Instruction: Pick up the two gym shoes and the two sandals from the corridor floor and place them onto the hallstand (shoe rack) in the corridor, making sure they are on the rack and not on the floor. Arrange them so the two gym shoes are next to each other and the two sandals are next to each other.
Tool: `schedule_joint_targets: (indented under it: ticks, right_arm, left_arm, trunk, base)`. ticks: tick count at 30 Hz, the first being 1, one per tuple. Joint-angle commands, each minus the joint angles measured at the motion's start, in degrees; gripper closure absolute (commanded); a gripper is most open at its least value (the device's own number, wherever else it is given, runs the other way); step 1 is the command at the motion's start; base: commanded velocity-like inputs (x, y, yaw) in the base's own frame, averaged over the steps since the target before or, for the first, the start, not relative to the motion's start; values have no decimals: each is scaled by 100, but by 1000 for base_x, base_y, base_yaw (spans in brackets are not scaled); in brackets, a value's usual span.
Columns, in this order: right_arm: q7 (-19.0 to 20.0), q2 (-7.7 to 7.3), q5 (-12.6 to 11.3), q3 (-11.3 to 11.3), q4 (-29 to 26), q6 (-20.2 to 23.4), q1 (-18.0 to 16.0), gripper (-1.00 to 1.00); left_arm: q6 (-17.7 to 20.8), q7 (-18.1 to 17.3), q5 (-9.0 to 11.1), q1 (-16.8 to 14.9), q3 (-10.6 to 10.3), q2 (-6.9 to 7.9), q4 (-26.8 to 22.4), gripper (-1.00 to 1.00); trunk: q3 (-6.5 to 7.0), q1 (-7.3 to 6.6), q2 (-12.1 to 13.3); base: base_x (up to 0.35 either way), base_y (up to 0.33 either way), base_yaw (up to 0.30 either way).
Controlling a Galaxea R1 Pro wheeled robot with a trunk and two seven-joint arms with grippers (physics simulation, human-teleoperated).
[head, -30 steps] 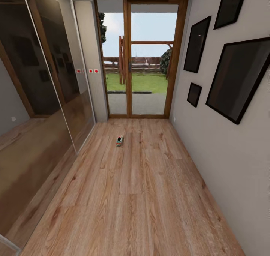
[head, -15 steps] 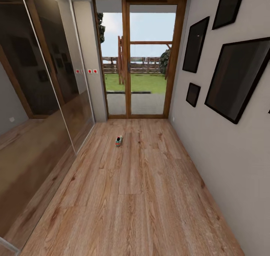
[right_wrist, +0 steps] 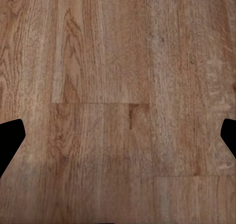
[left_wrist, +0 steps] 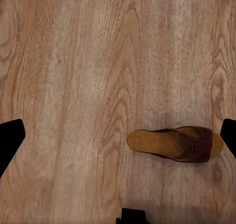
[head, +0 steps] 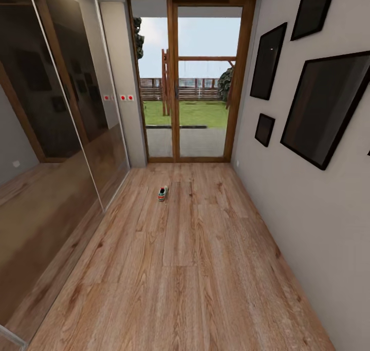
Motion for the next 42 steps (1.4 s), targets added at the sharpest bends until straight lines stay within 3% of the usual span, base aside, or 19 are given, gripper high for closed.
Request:
schedule_joint_targets:
  ticks: [1,42]
  right_arm:
    - [-2,1,2,-4,3,-18,-3,-100]
    - [6,-8,5,-4,-4,-18,-3,-100]
  left_arm:
    - [-19,-1,6,-3,15,-1,5,-100]
    - [-19,-7,5,-4,8,-9,5,-100]
  trunk:
    - [-5,0,-2]
    - [-5,0,-2]
  base:
    - [0,0,0]
    - [-55,-17,0]
